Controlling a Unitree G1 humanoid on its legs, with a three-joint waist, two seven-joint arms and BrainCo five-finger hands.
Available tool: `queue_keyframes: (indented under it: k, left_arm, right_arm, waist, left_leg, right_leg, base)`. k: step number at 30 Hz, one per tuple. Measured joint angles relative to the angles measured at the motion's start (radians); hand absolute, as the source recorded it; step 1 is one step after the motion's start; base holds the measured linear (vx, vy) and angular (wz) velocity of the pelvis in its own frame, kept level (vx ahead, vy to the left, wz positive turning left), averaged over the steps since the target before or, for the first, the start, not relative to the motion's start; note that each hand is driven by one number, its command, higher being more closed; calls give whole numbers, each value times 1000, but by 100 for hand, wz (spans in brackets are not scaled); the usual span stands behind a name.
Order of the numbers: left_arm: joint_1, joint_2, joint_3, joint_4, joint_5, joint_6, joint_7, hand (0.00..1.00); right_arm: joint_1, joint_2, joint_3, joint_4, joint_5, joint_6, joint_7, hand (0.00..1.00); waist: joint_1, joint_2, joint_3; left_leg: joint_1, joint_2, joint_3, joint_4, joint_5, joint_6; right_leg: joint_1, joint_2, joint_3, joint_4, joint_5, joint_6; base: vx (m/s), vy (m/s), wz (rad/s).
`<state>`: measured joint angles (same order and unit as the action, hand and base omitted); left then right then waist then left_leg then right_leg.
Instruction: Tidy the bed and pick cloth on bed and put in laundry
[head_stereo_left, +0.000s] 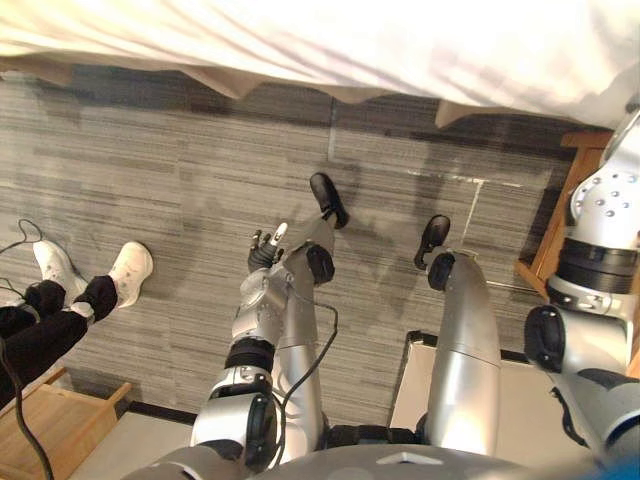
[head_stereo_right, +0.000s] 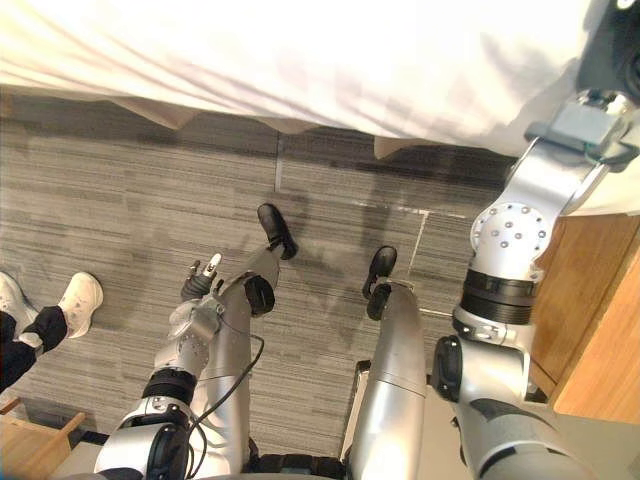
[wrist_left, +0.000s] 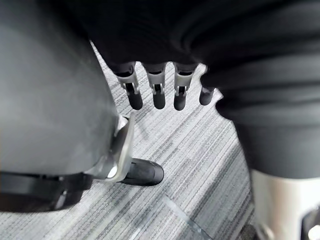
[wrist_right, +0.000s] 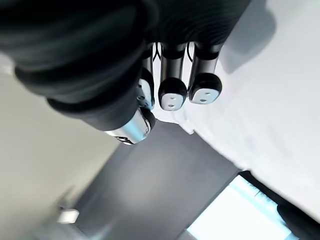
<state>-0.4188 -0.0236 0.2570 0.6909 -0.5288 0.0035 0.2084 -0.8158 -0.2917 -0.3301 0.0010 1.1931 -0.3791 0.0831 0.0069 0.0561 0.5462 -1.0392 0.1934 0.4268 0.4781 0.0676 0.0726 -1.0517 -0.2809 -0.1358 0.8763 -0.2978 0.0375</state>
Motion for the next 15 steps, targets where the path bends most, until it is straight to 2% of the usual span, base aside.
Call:
queue_keyframes:
  k: [1, 3, 5, 6, 7, 8, 10, 11, 13, 15]
  left_arm:
    - [-1, -4, 0, 2, -1, 1, 6, 0]
    - [-1, -9, 1, 12, -2, 1, 25, 0]
    - [3, -12, -6, 40, -21, 2, 40, 0]
    - [8, -13, -11, 39, -31, 1, 40, 0]
    - [20, -18, -13, 39, -44, 1, 40, 0]
    - [31, -24, -14, 39, -50, 1, 41, 0]
    - [50, -44, -23, 39, -51, 0, 39, 0]
    - [61, -51, -23, 38, -52, -4, 38, 0]
    - [81, -70, -42, 40, -63, -12, 37, 0]
    - [107, -72, -79, 40, -74, -14, 30, 0]
  right_arm:
    - [28, 31, 1, 24, 21, 0, 41, 100]
    - [78, 76, 10, 61, 35, 0, 66, 100]
    - [204, 147, 34, 284, 88, 17, 53, 100]
    - [233, 164, 38, 320, 99, 19, 47, 100]
    - [319, 217, 46, 389, 123, 23, 30, 100]
    - [412, 268, 50, 421, 124, 24, 25, 100]
    - [523, 297, 50, 428, 122, 25, 24, 100]
    - [556, 291, 49, 428, 119, 24, 25, 0]
    - [604, 275, 44, 428, 109, 24, 30, 0]
    - [640, 259, 42, 432, 17, 40, 30, 0]
  waist:
    - [-3, -5, 0]
    - [-11, -11, 0]
    - [-13, -15, -1]
    - [-11, -15, -1]
    - [-13, -16, -1]
    - [-20, -15, 0]
    - [-38, -15, 0]
    - [-49, -15, 0]
    - [-58, -15, 0]
    - [-60, -16, -1]
  left_leg:
    - [24, -1, 8, -1, 2, 4]
    - [60, 0, 15, -5, 1, 5]
    - [127, 6, 36, -27, -3, 3]
    - [138, 8, 41, -32, -5, 0]
    - [170, 11, 63, -54, -8, -4]
    - [204, 10, 83, -72, -13, -4]
    - [260, 2, 108, -97, -15, -4]
    - [293, -2, 115, -108, -16, -4]
    - [356, -3, 128, -121, -24, -7]
    - [428, -3, 142, -136, -33, -12]
  right_leg:
    - [19, 1, 8, -5, 5, -1]
    - [52, 4, 13, -16, 9, -1]
    - [110, 16, 23, -51, 14, -7]
    - [119, 22, 27, -60, 16, -3]
    - [139, 31, 41, -83, 26, -1]
    - [162, 36, 51, -104, 33, 1]
    - [207, 38, 68, -133, 43, 8]
    - [237, 37, 72, -147, 47, 11]
    - [300, 38, 75, -180, 56, 13]
    - [373, 40, 76, -213, 63, 15]
  base:
    - [-32, -56, -14]
    - [-35, -50, -17]
    - [-47, -66, -27]
    - [-33, -61, -41]
    - [-17, -56, -44]
    - [-6, -53, -41]
    - [23, -48, -29]
    - [36, -48, -27]
    - [60, -47, -26]
    - [78, -43, -25]
